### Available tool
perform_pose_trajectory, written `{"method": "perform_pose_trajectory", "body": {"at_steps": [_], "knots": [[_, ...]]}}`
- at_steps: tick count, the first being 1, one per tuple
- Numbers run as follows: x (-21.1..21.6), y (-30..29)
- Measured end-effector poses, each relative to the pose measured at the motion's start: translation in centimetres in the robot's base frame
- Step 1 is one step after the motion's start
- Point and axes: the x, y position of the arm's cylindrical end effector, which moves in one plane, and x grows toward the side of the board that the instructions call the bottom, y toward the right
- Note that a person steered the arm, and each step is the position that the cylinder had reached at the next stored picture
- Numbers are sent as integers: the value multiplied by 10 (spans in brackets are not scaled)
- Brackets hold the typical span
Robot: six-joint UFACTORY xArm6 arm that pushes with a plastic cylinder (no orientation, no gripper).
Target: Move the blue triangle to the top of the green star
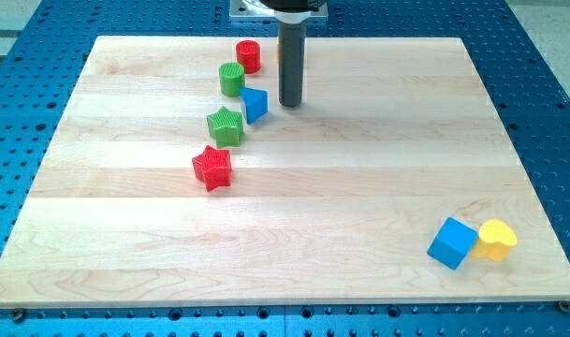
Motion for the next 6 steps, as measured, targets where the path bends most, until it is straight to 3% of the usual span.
{"method": "perform_pose_trajectory", "body": {"at_steps": [4,5,6], "knots": [[11,-57],[52,-49],[62,-63]]}}
